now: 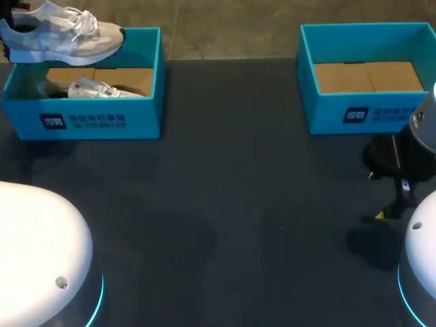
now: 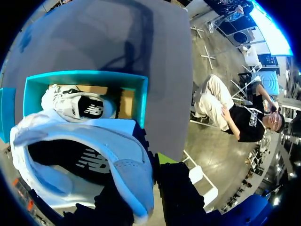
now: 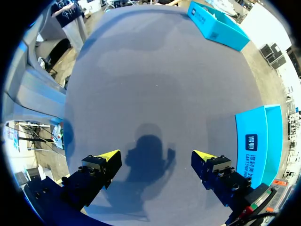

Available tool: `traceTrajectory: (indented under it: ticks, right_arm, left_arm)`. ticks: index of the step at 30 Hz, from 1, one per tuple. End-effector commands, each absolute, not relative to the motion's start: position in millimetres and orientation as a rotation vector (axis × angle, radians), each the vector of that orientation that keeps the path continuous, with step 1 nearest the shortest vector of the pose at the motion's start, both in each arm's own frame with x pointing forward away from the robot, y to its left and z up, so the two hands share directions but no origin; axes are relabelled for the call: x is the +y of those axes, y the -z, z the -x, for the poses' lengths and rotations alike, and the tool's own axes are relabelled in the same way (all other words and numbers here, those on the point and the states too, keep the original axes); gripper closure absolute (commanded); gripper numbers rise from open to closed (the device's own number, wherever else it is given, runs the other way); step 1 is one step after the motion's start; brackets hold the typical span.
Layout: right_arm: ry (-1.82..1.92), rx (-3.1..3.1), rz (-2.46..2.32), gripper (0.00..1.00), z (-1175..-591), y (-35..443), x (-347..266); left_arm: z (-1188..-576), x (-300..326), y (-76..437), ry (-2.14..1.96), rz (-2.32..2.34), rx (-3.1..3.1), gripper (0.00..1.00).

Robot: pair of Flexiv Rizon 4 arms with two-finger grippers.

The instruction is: Take the shoe out of the shoebox, open the shoe tongue, remove and reinsert the insole, then place the shoe into the shoebox

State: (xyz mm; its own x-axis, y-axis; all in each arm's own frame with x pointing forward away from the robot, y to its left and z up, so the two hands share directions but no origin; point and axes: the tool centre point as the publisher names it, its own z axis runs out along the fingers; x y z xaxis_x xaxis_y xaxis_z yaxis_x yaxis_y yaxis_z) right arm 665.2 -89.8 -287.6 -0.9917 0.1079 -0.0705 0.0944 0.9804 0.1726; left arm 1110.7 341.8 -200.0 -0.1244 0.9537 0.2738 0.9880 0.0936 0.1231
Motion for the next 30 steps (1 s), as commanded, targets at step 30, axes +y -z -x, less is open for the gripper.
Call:
traceTrajectory:
  ticks: [30]
  right_arm:
    - [-0.261, 3.043, -0.154, 0.00, -663.1, 288.2, -90.7]
  left_arm:
    - [-1179.8, 329.8, 232.5, 0.438, 1.983, -2.247, 1.00]
